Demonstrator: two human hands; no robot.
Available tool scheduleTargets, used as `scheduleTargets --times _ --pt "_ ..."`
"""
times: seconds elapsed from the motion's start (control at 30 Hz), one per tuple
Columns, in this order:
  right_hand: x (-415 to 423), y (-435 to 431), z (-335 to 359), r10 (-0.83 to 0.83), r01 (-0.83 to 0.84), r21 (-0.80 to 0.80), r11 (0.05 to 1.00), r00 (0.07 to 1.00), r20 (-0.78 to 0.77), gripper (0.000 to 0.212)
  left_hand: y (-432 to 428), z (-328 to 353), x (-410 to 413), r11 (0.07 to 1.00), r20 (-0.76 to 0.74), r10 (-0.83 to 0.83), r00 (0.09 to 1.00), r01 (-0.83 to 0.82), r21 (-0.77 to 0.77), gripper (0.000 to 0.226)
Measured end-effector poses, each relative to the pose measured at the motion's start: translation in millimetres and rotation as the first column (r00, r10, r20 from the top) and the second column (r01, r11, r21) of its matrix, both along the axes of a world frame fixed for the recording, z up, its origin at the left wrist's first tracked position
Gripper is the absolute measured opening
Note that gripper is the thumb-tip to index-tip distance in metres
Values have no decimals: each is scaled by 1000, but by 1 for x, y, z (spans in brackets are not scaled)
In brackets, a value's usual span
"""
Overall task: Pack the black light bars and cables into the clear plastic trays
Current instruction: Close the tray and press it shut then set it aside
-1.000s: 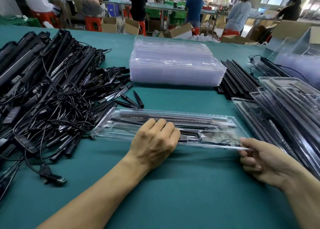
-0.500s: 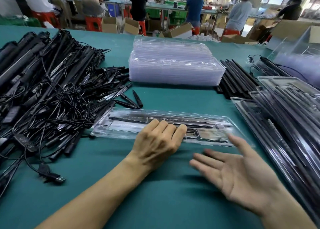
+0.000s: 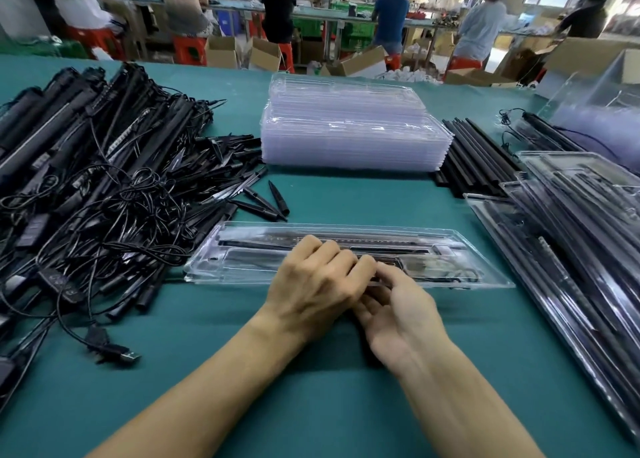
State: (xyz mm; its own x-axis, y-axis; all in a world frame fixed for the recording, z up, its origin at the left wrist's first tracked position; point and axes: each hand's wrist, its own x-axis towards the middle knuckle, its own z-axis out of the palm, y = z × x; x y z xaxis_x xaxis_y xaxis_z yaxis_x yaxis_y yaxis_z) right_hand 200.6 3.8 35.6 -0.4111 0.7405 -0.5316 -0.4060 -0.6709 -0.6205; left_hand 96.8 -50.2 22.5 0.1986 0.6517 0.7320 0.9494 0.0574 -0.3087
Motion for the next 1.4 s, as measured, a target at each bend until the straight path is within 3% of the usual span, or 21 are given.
scheduleTargets --times 0.2,0.37,0.53,0.67,0.97,1.07,1.2,1.27,1.33,1.37,1.4 --pt "8 16 -2 -140 140 11 990 990 -9 12 -16 -7 -18 985 66 147 987 -140 -101 12" --pt "4 8 0 54 -54 -26 998 999 -7 16 -14 -9 -15 997 -17 79 997 -79 6 11" --pt "-4 7 3 -58 60 -46 997 998 40 6 -17 -7 -10 994 -57 54 997 -49 100 19" --pt "-8 10 4 -84 86 -12 996 992 99 18 -17 -5 -6 990 -61 47 997 -38 139 24" --pt "-15 12 4 -166 155 81 985 975 150 19 -17 -5 -6 982 -38 63 997 -55 181 20" --pt "-17 11 4 -186 177 83 981 976 115 18 -16 -5 -10 975 4 -21 1000 19 223 16" --pt "-20 14 8 -210 210 52 976 978 -12 11 -19 -10 -10 919 -58 -315 947 320 230 14" --pt "-19 18 10 -261 268 54 962 959 -115 16 -18 -16 -8 919 58 -371 927 358 163 21" --pt "-16 17 11 -246 271 86 959 942 -228 13 -17 -22 -7 955 390 -294 873 288 75 26" --pt "-14 16 11 -211 249 114 962 939 -273 11 -17 -20 -7 970 611 -204 765 241 22 30" --pt "-13 13 11 -175 225 135 965 935 -307 10 -16 -15 -8 975 817 -121 564 223 -9 35"
